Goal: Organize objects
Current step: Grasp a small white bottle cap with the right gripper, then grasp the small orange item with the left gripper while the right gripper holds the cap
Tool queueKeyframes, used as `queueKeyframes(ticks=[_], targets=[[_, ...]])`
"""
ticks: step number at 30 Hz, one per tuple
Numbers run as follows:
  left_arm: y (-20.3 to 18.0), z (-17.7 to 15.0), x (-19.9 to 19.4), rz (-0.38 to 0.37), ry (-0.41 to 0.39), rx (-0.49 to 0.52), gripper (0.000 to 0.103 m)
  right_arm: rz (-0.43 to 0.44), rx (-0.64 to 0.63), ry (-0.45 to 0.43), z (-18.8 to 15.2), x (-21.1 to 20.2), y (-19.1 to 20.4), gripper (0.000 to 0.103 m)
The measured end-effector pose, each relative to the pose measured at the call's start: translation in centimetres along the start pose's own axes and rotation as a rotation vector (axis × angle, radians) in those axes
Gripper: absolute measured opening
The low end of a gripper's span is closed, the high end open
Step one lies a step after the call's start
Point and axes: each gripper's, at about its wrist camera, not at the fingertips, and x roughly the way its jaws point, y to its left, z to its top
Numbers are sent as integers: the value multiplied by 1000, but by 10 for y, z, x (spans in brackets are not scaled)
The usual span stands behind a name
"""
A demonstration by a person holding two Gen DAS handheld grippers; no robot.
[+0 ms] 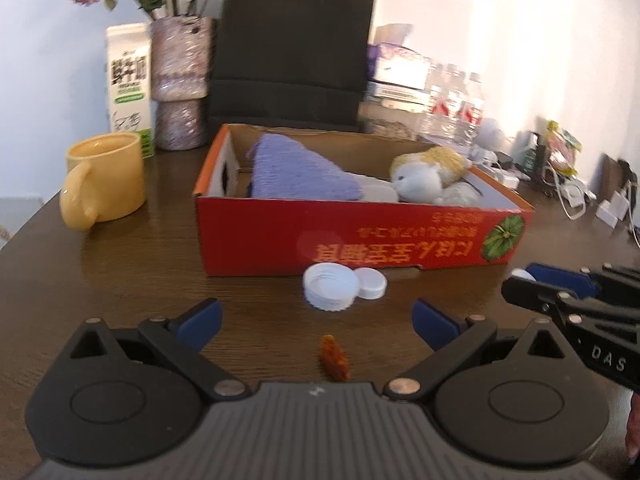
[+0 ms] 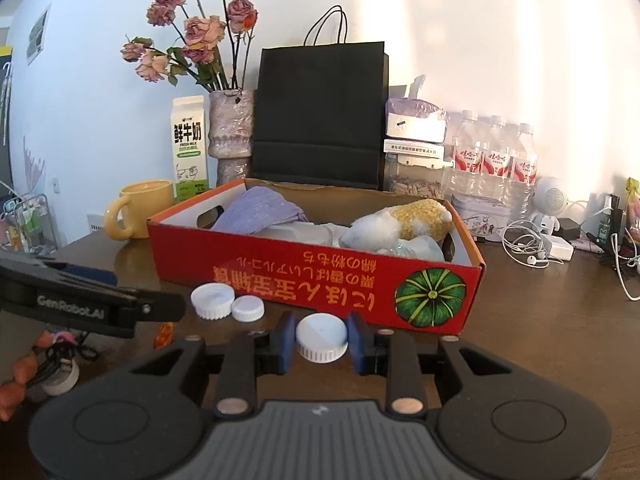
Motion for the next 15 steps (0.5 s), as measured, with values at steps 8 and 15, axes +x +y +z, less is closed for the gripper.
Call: queueKeyframes(ticks=[8, 15], targets=[[-19, -10, 6, -22, 39, 80, 66, 6, 15, -6, -1, -3, -2, 27], [-18, -14, 15, -3, 72, 72, 48, 12, 7, -4, -2, -2, 0, 27]])
